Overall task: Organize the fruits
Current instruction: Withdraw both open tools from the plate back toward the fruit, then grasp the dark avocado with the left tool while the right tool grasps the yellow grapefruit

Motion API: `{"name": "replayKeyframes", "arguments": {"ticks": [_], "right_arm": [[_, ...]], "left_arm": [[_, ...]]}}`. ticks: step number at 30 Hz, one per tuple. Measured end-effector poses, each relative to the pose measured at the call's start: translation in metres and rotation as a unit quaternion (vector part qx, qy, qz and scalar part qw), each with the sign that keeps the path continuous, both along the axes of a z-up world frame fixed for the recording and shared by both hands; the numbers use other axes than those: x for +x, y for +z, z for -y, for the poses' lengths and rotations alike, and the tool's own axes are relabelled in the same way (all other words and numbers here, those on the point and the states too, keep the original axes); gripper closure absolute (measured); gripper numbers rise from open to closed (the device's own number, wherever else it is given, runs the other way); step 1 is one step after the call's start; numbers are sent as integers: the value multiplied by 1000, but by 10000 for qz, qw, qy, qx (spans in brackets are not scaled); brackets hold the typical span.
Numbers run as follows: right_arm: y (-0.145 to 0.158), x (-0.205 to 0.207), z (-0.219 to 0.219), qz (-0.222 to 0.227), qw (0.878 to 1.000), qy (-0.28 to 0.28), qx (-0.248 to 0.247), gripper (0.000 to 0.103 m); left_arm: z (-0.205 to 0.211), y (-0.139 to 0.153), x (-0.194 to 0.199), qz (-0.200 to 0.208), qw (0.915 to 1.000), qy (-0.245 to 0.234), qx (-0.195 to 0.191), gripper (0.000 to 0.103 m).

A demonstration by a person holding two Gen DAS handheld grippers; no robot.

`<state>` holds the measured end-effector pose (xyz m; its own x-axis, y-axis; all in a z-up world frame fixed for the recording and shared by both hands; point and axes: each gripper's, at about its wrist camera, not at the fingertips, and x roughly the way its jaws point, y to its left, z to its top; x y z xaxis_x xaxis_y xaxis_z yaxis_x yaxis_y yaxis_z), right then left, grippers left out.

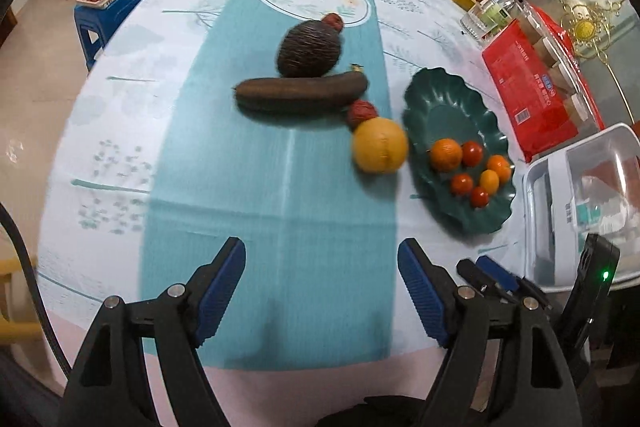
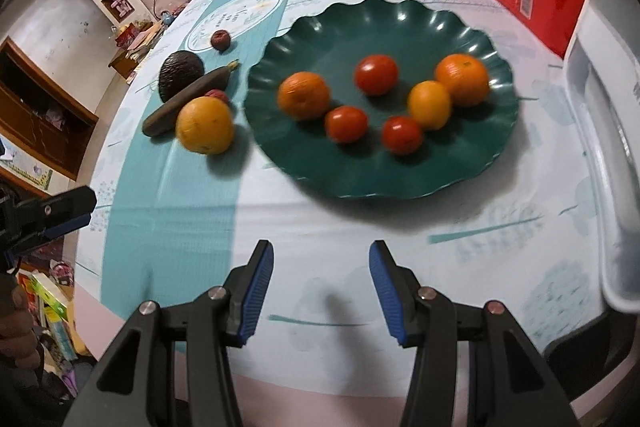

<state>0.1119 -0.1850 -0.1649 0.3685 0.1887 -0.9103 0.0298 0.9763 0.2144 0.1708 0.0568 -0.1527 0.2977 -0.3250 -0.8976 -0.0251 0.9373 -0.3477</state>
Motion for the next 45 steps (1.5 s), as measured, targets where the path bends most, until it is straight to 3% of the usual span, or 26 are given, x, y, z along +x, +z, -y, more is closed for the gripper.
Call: {"name": "replayKeyframes", "arguments": {"ticks": [10,21,27,30,34,36,41,45], "right_arm": [[9,12,-31,-239,9964,-743,318,51],[13,43,-60,-522,9772,-1811,976,44],[4,61,-64,-934,9599,-2323,1264,44],[-5,68,-60,-1111,9448,-2620,1626,44],[-20,76,-51,-1307,9154,-3042,2292,44],[-25,81,-50,-1374,9077,-3120,2449,44],[-39,97,-48,-1581,8981,-3143,2640,44],[-50,107,-50,-1827,8946,-3048,2709,44]], "left_arm": [[-74,5,12,-267,9973,-507,454,22],[-113,27,75,7,9874,-1237,988,22],[-105,39,113,160,9810,-1587,1101,22],[-91,46,131,248,9787,-1731,1072,22],[-70,51,149,329,9752,-1887,1105,22],[-58,52,161,375,9737,-1942,1132,22],[-32,42,187,337,9721,-1993,1187,20],[-12,16,204,82,9725,-2025,1151,20]]}}
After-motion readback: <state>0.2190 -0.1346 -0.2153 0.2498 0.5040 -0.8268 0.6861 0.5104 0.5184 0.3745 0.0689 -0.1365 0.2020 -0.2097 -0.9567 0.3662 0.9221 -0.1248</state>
